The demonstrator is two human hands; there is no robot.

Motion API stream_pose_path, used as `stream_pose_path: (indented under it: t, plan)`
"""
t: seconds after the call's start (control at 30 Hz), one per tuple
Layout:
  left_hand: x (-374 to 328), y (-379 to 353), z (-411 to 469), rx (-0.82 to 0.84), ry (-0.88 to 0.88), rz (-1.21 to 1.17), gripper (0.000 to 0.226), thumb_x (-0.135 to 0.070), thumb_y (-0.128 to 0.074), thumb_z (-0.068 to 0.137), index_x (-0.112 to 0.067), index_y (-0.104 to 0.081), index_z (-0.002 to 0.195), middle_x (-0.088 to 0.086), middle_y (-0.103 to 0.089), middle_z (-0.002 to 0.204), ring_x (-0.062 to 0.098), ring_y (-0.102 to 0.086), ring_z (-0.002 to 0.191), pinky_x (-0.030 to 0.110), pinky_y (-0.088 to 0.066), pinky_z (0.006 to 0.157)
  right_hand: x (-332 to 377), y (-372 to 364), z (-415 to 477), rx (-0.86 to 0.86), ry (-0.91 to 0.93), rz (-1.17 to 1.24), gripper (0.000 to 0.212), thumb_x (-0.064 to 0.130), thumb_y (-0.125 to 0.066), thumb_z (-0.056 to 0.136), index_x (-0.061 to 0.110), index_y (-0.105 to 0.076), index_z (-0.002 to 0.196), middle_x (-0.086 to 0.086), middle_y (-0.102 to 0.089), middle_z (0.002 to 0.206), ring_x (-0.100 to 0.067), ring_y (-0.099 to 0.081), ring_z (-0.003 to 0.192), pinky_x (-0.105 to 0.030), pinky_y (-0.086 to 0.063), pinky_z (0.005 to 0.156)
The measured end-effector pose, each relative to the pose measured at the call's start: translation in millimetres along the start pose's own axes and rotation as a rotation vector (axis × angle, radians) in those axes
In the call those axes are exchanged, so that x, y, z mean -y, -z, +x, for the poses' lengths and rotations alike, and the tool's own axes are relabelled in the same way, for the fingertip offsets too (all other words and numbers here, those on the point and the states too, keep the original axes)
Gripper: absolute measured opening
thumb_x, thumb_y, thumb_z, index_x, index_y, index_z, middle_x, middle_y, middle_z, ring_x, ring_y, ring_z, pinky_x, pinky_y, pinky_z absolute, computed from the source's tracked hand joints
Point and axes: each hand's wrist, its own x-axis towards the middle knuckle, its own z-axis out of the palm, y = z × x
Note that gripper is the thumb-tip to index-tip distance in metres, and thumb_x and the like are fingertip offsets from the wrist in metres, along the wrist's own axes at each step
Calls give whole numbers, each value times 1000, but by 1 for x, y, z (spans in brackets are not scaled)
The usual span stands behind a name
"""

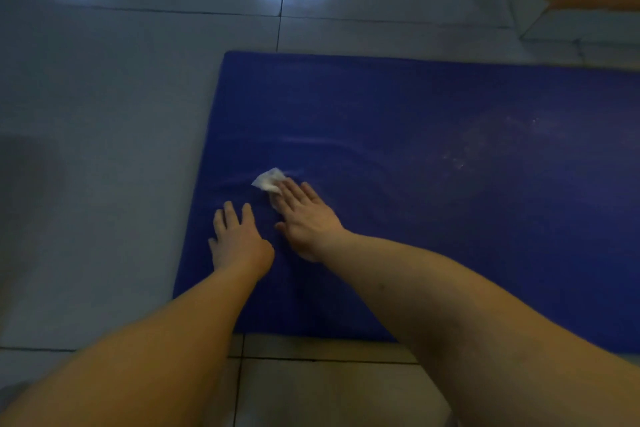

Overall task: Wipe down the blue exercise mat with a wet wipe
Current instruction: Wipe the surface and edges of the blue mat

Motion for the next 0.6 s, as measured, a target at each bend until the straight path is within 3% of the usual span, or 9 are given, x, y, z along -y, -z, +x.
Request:
stream_pose_path:
  t: [0.1, 0.2, 0.23, 0.3, 0.37, 0.43, 0.5, 0.6]
  plan:
    - [-5, -4, 5, 104, -21, 56, 87, -55, -50, 98, -30, 6, 160, 8, 23, 164, 35, 17, 152, 63, -17, 119, -41, 9, 0, -78, -181, 107, 67, 43, -28, 107, 16, -3, 162, -4, 10, 169, -20, 11, 155, -42, 5, 126]
    - [-11, -7, 7, 116, -1, 78, 100, -70, -51, 90, -30, 9, 159, 10, 25, 164, 38, 18, 151, 66, -17, 117, -91, 15, -6, -196, -479, 152, 63, 43, -23, 98, 20, -26, 156, -5, -3, 168, -26, -1, 155, -44, 1, 126]
    - [-11, -8, 7, 113, 0, 78, 101, -70, -53, 90, -30, 9, 159, 10, 26, 163, 38, 18, 151, 67, -17, 117, -105, 18, -10, -193, -583, 140, 64, 40, -22, 97, 18, -25, 157, -6, -2, 168, -28, 1, 155, -45, 2, 125]
    - [-11, -8, 6, 112, -1, 91, 103, -68, -56, 90, -29, 9, 160, 11, 26, 163, 38, 18, 151, 67, -18, 117, -119, 28, -16, -110, -768, 156, 67, 32, -24, 102, 7, -5, 161, -12, 7, 168, -31, 10, 155, -46, 6, 126]
    - [-12, -8, 6, 113, 1, 108, 104, -64, -59, 90, -28, 9, 160, 12, 26, 163, 39, 18, 151, 66, -19, 117, -114, 36, -17, -115, -846, 221, 67, 28, -26, 105, 2, 3, 160, -15, 13, 167, -30, 14, 154, -47, 4, 126]
    - [-13, -7, 7, 113, 7, 118, 104, -63, -61, 90, -28, 8, 160, 13, 26, 163, 39, 17, 151, 67, -20, 116, -95, 34, -8, -249, -727, 326, 67, 22, -34, 104, 6, 0, 160, -11, 9, 168, -26, 13, 155, -46, -3, 127]
    - [-16, -7, 8, 113, 14, 114, 104, -61, -63, 89, -28, 6, 160, 13, 25, 163, 40, 17, 151, 67, -20, 116, -63, 24, 2, -346, -486, 386, 68, 19, -36, 103, 15, -1, 161, -4, 6, 169, -21, 13, 155, -46, -9, 126]
    - [-18, -8, 10, 112, 22, 107, 102, -57, -64, 90, -28, 4, 160, 12, 23, 164, 39, 17, 151, 68, -20, 116, -9, 9, 11, -138, -150, 292, 65, 29, -29, 107, 14, 4, 161, -6, 15, 168, -19, 20, 153, -46, -2, 127]
